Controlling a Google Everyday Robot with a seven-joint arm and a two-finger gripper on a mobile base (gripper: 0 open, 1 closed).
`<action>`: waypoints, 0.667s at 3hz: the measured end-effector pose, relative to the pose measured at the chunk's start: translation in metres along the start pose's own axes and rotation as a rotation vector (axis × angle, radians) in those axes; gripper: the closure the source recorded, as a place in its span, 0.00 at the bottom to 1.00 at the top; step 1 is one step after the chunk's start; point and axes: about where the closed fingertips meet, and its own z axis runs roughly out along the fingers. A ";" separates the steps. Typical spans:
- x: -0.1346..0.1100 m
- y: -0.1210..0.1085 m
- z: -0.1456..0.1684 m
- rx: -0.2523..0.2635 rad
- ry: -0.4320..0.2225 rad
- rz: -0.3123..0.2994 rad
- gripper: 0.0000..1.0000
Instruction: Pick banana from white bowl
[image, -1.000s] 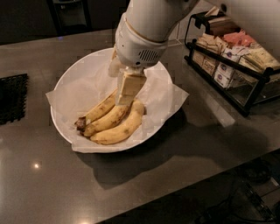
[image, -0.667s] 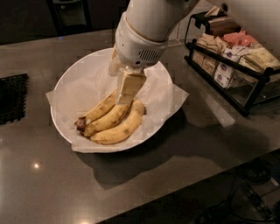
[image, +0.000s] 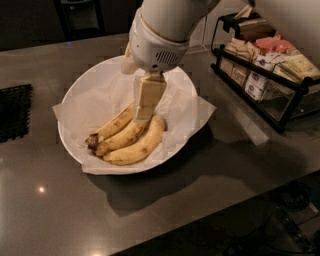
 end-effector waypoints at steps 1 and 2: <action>0.003 -0.014 -0.003 0.016 0.003 -0.002 0.26; 0.009 -0.022 -0.002 0.015 0.001 0.003 0.27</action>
Offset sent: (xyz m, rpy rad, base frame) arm 0.0352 -0.0095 0.0037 0.0071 -0.0048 -0.0168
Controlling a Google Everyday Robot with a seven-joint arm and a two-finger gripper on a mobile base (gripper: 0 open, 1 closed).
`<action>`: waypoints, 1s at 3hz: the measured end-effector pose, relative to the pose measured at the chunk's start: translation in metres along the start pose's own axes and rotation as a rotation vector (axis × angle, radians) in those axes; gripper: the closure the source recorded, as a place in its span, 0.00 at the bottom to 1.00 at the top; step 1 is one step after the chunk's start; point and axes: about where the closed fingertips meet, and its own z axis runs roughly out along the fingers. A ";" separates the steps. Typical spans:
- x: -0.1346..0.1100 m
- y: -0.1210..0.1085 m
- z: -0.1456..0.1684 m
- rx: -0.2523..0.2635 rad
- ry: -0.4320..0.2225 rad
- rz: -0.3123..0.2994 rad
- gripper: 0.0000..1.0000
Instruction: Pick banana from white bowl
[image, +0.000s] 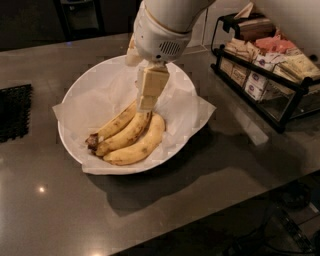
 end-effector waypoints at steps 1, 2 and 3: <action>0.008 0.000 0.012 -0.030 -0.004 0.011 0.27; 0.020 0.004 0.029 -0.068 -0.010 0.034 0.27; 0.029 0.006 0.043 -0.096 -0.011 0.057 0.28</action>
Offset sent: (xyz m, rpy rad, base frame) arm 0.0112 -0.0144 -0.0587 -0.0129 0.1352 -0.0159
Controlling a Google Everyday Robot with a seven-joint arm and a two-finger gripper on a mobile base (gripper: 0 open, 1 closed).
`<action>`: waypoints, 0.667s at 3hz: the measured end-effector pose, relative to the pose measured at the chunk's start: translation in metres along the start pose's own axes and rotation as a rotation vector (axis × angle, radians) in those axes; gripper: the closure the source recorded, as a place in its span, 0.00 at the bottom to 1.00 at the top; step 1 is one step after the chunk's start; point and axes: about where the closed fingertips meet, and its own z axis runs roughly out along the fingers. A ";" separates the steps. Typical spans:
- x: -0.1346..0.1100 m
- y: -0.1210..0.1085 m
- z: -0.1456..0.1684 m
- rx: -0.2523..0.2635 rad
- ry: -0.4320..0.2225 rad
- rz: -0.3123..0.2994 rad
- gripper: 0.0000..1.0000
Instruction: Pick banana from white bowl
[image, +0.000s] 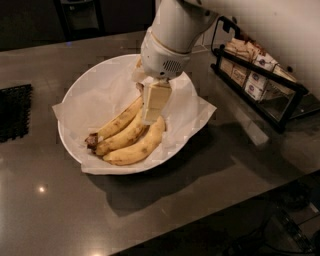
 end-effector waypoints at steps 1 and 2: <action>0.003 -0.003 0.002 -0.001 0.001 0.008 0.27; -0.001 -0.010 -0.010 0.030 0.004 0.000 0.28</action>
Offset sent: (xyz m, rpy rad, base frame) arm 0.0146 -0.0044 0.0292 0.0092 -0.0651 -0.0196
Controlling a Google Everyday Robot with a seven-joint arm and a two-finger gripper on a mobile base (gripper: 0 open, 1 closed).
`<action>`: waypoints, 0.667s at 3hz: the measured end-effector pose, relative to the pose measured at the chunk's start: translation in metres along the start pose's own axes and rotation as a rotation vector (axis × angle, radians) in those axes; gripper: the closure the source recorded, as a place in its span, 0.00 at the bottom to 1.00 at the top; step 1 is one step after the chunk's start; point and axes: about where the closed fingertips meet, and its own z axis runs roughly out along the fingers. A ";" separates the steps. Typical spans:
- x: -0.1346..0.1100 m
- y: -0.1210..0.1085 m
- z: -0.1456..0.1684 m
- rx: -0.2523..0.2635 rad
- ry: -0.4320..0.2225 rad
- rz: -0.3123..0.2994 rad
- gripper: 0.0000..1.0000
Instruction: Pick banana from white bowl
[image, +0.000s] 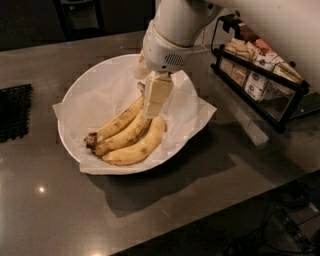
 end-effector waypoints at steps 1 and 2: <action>-0.004 -0.013 -0.027 0.059 0.013 -0.018 0.28; 0.000 -0.016 -0.026 0.050 0.018 -0.012 0.28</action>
Offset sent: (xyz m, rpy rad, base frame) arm 0.0143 -0.0104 0.0420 -0.0028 -0.0866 -0.0178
